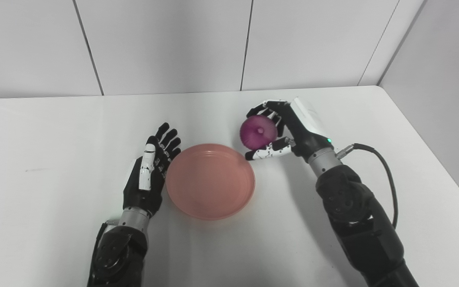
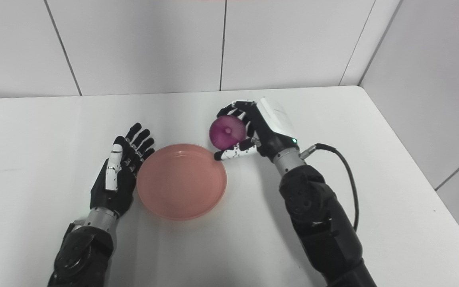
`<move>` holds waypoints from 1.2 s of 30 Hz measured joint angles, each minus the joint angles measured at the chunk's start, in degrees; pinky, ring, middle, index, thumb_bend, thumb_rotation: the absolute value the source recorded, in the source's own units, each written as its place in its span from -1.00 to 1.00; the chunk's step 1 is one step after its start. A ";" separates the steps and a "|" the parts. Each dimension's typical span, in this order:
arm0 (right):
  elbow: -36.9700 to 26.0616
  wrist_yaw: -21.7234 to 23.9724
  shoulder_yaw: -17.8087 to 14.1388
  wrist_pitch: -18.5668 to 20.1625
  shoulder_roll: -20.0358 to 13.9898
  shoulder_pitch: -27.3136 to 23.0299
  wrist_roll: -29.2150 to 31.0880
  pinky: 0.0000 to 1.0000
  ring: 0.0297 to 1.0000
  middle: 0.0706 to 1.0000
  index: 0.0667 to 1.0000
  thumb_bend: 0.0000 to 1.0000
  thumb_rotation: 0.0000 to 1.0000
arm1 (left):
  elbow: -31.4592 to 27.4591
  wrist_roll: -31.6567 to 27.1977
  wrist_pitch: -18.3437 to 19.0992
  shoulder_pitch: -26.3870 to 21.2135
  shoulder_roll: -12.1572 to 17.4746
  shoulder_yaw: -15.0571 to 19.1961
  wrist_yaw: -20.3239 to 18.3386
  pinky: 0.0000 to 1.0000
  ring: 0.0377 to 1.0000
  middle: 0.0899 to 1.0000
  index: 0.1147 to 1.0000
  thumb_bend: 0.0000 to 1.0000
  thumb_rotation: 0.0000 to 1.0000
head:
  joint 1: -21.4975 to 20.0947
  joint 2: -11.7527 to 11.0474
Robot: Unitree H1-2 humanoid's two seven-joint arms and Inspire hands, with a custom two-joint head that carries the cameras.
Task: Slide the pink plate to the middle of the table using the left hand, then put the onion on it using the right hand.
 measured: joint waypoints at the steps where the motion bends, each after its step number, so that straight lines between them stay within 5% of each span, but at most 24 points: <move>1: 0.43 -0.05 0.37 -0.13 0.49 -0.35 -0.06 -0.42 -0.29 -0.14 -0.10 0.03 -0.73 | 0.00 0.03 0.00 0.00 -0.05 -0.01 0.05 0.87 0.86 0.86 0.82 -0.05 1.00 | 0.18 0.00; 21: 5.00 0.51 6.61 -0.27 5.83 -1.89 -4.11 -0.31 -0.18 -0.04 -0.10 0.03 -0.70 | 0.31 1.01 -1.93 -0.04 -0.25 -0.42 0.05 0.89 0.89 0.88 0.84 -0.01 1.00 | 2.55 0.00; 36: 9.76 1.58 8.96 -0.71 6.03 -1.66 -3.14 -0.34 -0.19 -0.04 -0.09 0.03 -0.71 | 0.32 1.24 -1.94 -0.04 -0.51 -0.45 0.50 0.87 0.87 0.86 0.82 -0.01 1.00 | 4.13 0.26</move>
